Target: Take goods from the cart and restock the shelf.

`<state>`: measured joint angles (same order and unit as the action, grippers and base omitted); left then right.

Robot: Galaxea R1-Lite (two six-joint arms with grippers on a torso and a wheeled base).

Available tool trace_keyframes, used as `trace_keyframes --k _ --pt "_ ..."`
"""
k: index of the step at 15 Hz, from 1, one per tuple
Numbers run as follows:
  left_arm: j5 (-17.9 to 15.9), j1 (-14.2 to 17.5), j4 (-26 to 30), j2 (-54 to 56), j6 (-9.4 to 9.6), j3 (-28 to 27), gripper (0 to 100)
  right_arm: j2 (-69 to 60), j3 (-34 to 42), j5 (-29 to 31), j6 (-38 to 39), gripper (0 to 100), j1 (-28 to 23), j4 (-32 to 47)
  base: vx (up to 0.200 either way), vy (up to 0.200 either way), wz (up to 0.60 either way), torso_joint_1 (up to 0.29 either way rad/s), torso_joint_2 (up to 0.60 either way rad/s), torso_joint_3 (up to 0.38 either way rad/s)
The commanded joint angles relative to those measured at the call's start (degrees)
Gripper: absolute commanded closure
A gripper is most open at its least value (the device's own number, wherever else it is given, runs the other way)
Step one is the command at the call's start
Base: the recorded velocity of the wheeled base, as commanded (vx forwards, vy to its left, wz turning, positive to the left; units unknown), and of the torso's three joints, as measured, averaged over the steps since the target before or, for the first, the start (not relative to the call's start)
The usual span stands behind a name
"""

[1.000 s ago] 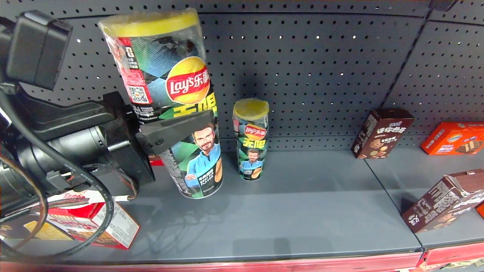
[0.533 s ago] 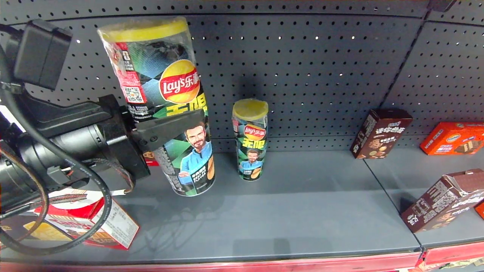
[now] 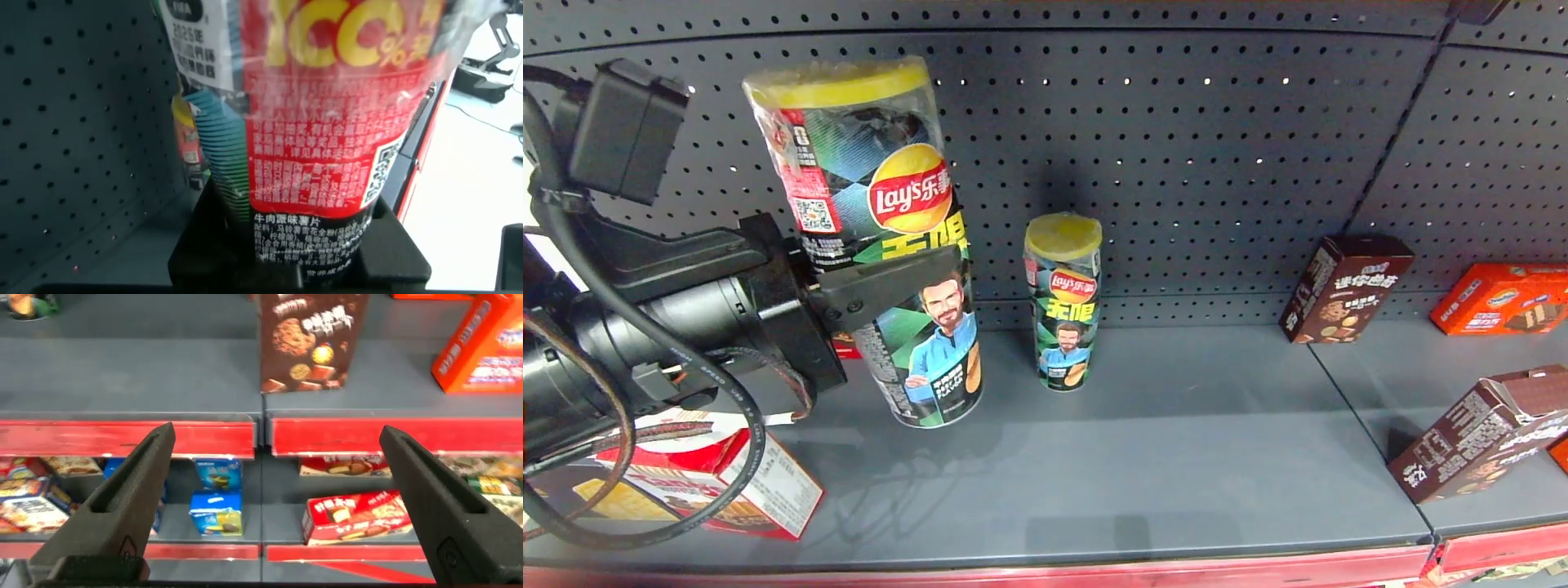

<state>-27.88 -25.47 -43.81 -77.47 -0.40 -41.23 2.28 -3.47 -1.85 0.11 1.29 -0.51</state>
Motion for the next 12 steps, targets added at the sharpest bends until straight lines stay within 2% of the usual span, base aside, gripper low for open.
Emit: trace_keyframes --k 1,6,7,9,12 --pt "-0.16 0.24 -0.04 -0.14 -0.04 0.8 100 22.33 -17.18 -3.86 3.05 0 0.29 -2.3 0.0 0.0 0.0 0.0 0.0 0.0" --pt "-0.25 0.86 -0.66 -0.05 -0.3 1.68 100 32.0 -19.9 -6.06 -2.92 0 6.0 -3.09 0.0 0.0 0.0 0.0 0.0 0.0" --pt "-1.3 2.0 -1.8 -0.49 -0.39 1.59 100 37.89 -23.42 -8.25 -2.92 0 8.82 -3.53 0.0 0.0 0.0 0.0 0.0 0.0" --pt "-3.06 3.14 -1.89 -0.75 -0.21 1.41 100 46.85 -26.85 -8.34 -3.01 0 10.66 -8.89 0.0 0.0 0.0 0.0 0.0 0.0" --pt "-3.06 3.41 -1.89 -0.75 -0.3 1.33 100 58.1 -29.05 -8.69 -4.15 0 11.98 -19.35 0.0 0.0 0.0 0.0 0.0 0.0"
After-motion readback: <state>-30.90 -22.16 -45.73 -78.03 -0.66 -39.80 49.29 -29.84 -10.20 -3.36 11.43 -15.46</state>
